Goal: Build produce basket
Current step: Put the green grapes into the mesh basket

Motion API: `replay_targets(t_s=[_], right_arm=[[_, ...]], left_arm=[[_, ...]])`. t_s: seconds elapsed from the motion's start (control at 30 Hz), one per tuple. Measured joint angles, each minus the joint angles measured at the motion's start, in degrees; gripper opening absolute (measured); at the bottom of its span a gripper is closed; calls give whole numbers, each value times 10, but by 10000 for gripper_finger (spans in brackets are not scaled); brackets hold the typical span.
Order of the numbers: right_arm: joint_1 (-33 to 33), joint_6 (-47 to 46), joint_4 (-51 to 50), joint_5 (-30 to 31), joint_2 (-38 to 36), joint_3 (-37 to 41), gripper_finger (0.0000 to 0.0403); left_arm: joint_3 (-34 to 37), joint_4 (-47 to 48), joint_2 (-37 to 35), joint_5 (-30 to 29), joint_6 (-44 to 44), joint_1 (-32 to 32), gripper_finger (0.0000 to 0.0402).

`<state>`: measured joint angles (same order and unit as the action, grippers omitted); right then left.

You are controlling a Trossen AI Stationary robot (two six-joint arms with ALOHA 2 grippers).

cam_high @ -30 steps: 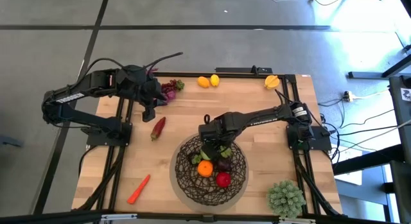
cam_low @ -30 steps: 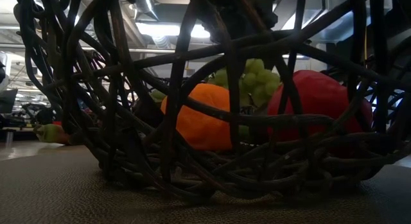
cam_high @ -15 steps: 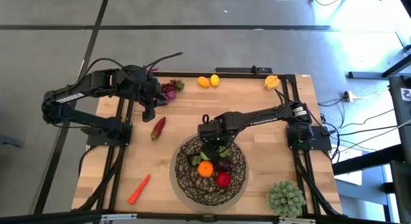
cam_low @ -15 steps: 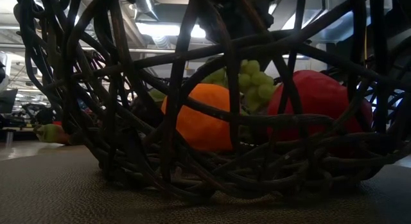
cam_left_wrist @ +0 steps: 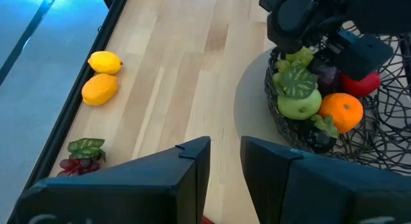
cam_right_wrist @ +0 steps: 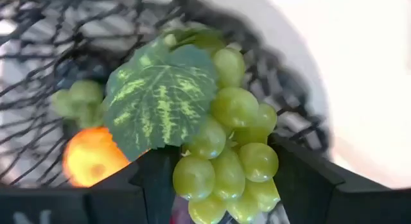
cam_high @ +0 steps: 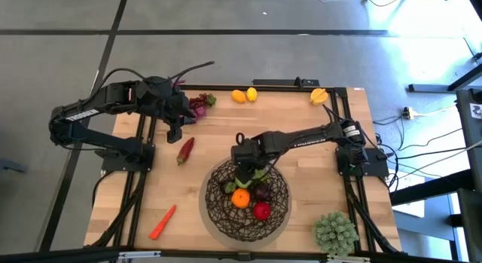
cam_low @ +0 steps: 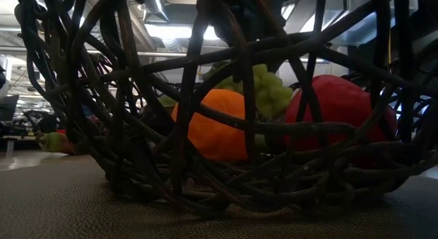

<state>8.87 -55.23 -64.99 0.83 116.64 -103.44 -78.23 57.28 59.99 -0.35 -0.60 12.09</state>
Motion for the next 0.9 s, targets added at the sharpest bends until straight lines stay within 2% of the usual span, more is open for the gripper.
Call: replay_targets(t_s=[0.2, 0.37, 0.67, 0.77, 0.9], right_arm=[[8, 9, 3, 4, 0, 0, 222], [8, 44, 26, -39, 0, 0, 221], [8, -3, 2, -43, -1, 0, 222], [11, 22, 42, -48, -4, 0, 222], [12, 38, 38, -59, -9, 0, 222]], left_arm=[[0, 2, 0, 0, 1, 0, 76], [0, 2, 0, 0, 1, 0, 76], [0, 7, 0, 0, 0, 0, 76], [0, 9, 0, 0, -1, 0, 76], [0, 13, 0, 0, -11, 0, 76]])
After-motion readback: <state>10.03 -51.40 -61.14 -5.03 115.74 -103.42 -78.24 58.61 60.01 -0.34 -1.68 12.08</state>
